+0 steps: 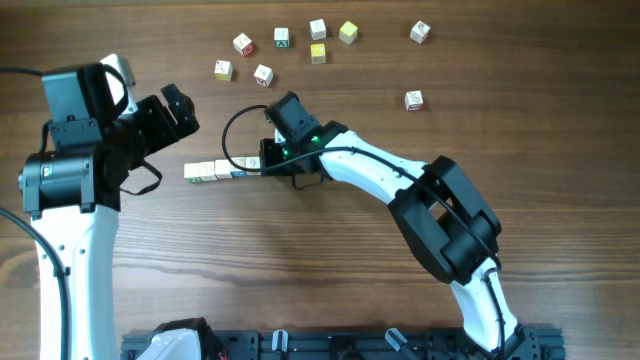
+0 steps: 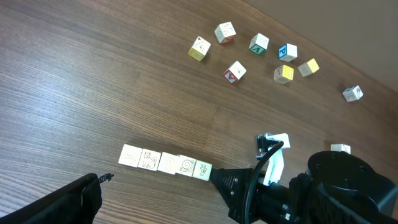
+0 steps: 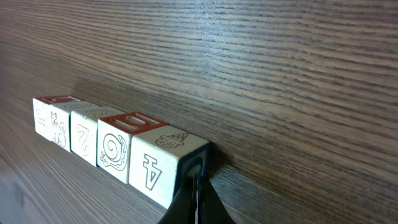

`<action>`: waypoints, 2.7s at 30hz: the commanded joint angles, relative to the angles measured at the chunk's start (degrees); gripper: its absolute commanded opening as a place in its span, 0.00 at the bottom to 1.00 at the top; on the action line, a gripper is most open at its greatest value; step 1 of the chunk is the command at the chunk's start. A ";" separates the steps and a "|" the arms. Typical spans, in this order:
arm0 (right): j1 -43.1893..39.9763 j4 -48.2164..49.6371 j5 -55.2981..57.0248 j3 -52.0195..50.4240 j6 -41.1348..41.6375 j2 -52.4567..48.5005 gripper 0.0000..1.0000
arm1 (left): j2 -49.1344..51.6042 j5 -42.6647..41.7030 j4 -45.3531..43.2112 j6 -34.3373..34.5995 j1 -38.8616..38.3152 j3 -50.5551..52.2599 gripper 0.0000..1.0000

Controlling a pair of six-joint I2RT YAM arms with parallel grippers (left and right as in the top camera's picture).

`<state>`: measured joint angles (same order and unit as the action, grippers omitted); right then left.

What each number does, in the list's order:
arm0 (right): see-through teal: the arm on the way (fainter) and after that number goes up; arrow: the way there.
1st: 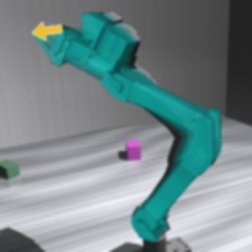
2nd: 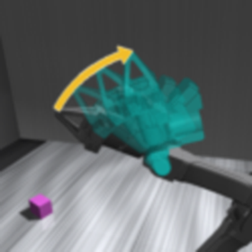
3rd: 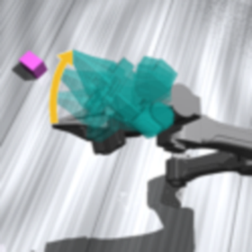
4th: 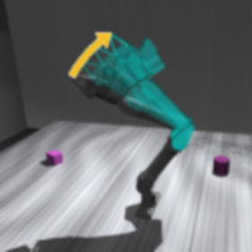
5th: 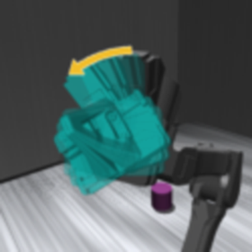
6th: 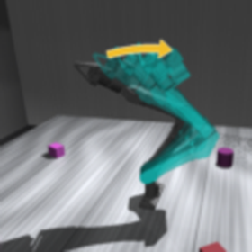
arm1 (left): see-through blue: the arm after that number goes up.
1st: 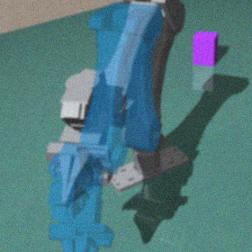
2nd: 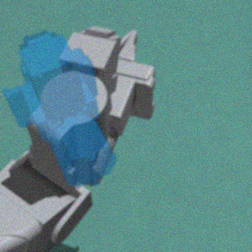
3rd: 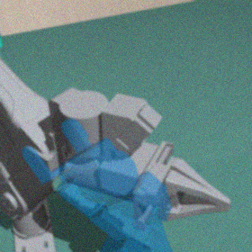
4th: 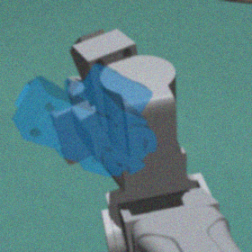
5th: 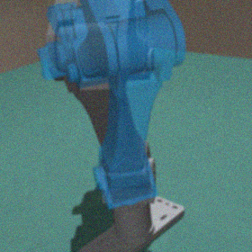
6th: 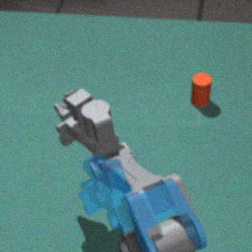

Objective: Form a horizontal line

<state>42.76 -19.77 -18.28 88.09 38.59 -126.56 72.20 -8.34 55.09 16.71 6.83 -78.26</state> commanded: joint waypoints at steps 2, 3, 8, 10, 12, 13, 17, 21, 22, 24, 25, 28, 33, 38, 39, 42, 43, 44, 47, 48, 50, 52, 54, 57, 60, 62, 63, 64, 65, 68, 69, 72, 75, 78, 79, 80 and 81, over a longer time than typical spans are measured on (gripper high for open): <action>-0.02 0.72 -1.64 -0.48 0.35 -1.53 0.04 | -0.20 0.52 -0.11 0.46 0.20 0.39 1.00; -0.02 0.90 -2.01 -0.48 0.37 -1.53 0.04 | -0.20 0.52 -0.11 0.46 0.20 0.39 1.00; 0.00 1.29 -2.82 -0.48 0.37 -1.53 0.04 | -0.20 0.52 -0.11 0.46 0.20 0.39 1.00; 0.00 1.29 -2.84 -0.48 0.37 -1.53 0.04 | -0.20 0.52 -0.11 0.46 0.20 0.39 1.00; -0.02 1.33 -3.28 -0.48 0.37 -1.53 0.04 | -0.20 0.52 -0.11 0.46 0.20 0.39 1.00; -0.02 1.33 -3.50 -0.48 0.37 -1.53 0.05 | -0.20 0.52 -0.11 0.46 0.20 0.39 1.00; -0.02 1.33 -3.48 -0.48 0.37 -1.53 0.04 | -0.20 0.52 -0.11 0.46 0.20 0.39 1.00; -0.02 1.31 -3.48 -0.48 0.39 -1.53 0.04 | -0.20 0.52 -0.11 0.46 0.20 0.39 1.00; -0.02 1.31 -3.48 -0.48 0.39 -1.53 0.04 | -0.20 0.52 -0.11 0.46 0.20 0.39 1.00; -0.02 1.27 -3.41 -0.48 0.37 -1.53 0.04 | -0.20 0.52 -0.11 0.46 0.20 0.39 1.00; -0.02 1.16 -3.41 -0.46 0.33 -1.53 0.04 | -0.20 0.52 -0.11 0.46 0.20 0.39 1.00; -0.24 0.59 -3.43 -0.46 -0.33 -1.49 0.04 | -0.20 0.52 -0.11 0.46 0.20 0.39 1.00; -1.27 -0.83 -3.21 -0.35 -1.09 -1.40 0.04 | -0.20 0.52 -0.11 0.46 0.20 0.39 1.00; -4.04 -2.95 -2.86 -0.33 -1.11 -1.14 0.04 | -0.20 0.52 -0.11 0.46 0.20 0.39 1.00; -4.59 -3.41 -2.27 -0.35 -1.09 -1.14 0.04 | -0.20 0.52 -0.11 0.46 0.20 0.39 1.00; -5.99 -5.62 1.46 -0.35 -1.14 -1.14 0.04 | -0.20 0.52 -0.11 0.46 0.20 0.39 1.00; -6.45 -6.93 4.31 -0.35 -1.09 -1.14 0.04 | -0.20 0.52 -0.11 0.46 0.20 0.39 1.00; -6.69 -7.69 6.27 -0.37 -1.09 -1.14 0.04 | -0.20 0.52 -0.11 0.46 0.20 0.39 1.00; -7.23 -10.01 12.59 -0.37 -0.87 -1.16 0.04 | -0.20 0.52 -0.11 0.46 0.20 0.39 1.00; -7.23 -10.12 13.64 -0.37 -0.87 -1.16 0.05 | -0.20 0.52 -0.11 0.46 0.20 0.39 1.00; -7.23 -10.03 14.93 -0.37 -0.85 -1.16 0.05 | -0.20 0.52 -0.11 0.46 0.20 0.39 1.00; -7.23 -9.66 15.10 -0.37 -0.59 -1.16 0.05 | -0.20 1.55 -0.87 0.24 0.22 0.37 1.00; -7.28 -9.84 16.00 -0.37 0.61 -1.16 0.05 | -0.20 1.60 -1.25 0.26 0.22 0.37 1.00; -7.52 -10.45 16.72 -0.37 0.68 -1.16 0.05 | -0.20 1.60 -1.22 0.26 0.20 0.37 1.00; -8.04 -11.13 17.66 -0.48 2.82 -1.16 0.05 | -0.20 1.60 -1.22 0.26 0.20 0.37 1.00; -8.63 -11.67 17.86 -0.48 3.61 -1.16 0.05 | -0.20 1.60 -1.22 0.26 0.20 0.37 1.00; -8.98 -11.91 17.92 -0.48 3.80 -1.16 0.04 | -0.20 1.57 -1.27 0.28 0.20 0.37 1.00; -9.35 -12.07 18.08 -0.48 3.85 -1.18 0.05 | -0.20 1.57 -1.64 0.28 0.20 0.37 1.00; -9.81 -12.26 18.29 -0.48 4.09 -1.18 0.04 | -0.20 1.22 -2.64 0.33 0.20 0.37 1.00; -10.99 -12.83 18.51 -0.48 5.33 -1.22 0.04 | 0.00 0.90 -3.91 0.72 0.15 0.37 1.00; -11.52 -12.87 18.53 -0.48 5.38 -1.42 0.04 | 0.28 0.92 -4.33 0.70 0.15 0.37 1.00; -12.09 -12.61 18.53 -1.05 5.92 -1.60 0.05 | 2.10 0.85 -5.97 0.70 0.13 0.37 1.00; -12.26 -11.89 18.53 -2.05 7.76 -1.60 0.05 | 5.88 0.46 -7.52 0.68 -0.68 0.37 1.00; -12.48 -10.62 18.51 -3.17 8.11 -1.60 0.06 | 10.64 0.44 -9.73 0.72 -2.19 0.37 1.00; -12.48 -10.49 18.51 -3.32 8.09 -1.60 0.07 | 12.48 0.46 -11.04 0.72 -3.04 0.37 1.00; -12.48 -10.49 18.53 -3.32 8.09 -1.60 0.07 | 13.62 0.46 -11.87 0.76 -3.61 0.37 0.99; -12.48 -10.45 18.51 -3.32 8.11 -1.60 0.08 | 15.39 0.50 -13.18 1.75 -4.61 0.37 0.98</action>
<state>30.85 -29.30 -3.07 87.72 45.43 -125.71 82.41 -7.33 44.49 16.91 4.97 -78.26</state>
